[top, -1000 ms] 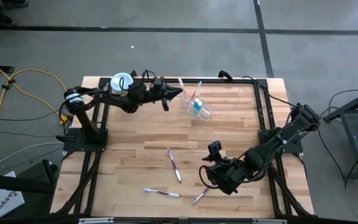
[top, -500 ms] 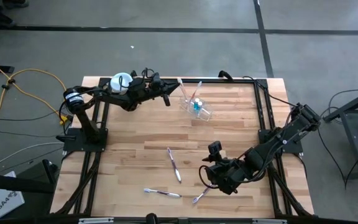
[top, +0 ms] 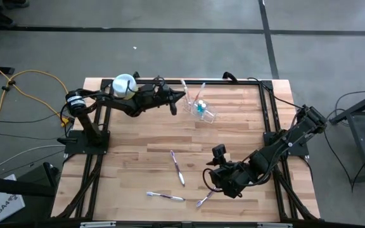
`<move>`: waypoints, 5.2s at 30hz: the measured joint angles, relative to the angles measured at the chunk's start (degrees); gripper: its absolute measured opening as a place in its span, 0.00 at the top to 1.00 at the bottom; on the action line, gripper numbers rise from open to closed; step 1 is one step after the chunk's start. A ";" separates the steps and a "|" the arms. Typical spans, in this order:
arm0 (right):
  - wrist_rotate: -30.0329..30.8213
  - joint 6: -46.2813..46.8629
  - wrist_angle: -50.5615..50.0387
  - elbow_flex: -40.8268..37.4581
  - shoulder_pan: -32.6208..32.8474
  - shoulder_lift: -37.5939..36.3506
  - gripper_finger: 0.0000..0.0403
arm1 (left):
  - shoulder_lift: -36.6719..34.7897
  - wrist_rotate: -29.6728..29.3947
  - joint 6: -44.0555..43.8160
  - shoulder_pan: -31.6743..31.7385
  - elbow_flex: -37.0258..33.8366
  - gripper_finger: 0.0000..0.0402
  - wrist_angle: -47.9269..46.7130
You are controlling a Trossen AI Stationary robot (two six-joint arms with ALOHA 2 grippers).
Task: Pick & Place toothbrushing station
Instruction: Put the orange toothbrush into the transparent organizer, then put the bottom right purple toothbrush into the transparent organizer
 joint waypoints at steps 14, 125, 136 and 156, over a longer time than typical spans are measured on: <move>-0.17 -0.02 2.03 0.00 1.16 0.00 0.60 | 0.02 -2.01 -7.59 0.15 0.00 0.92 -3.55; -26.87 2.91 12.06 -4.44 0.33 22.55 0.60 | -8.84 -36.55 -10.17 -65.66 -0.24 0.76 -27.29; -26.09 3.96 13.09 -4.24 0.34 25.86 0.60 | -8.85 -36.52 -10.18 -67.31 -0.24 0.76 -27.02; -20.36 4.03 9.68 -4.35 -1.11 26.12 0.83 | -8.85 -37.81 -10.33 -69.44 -0.24 0.76 -25.95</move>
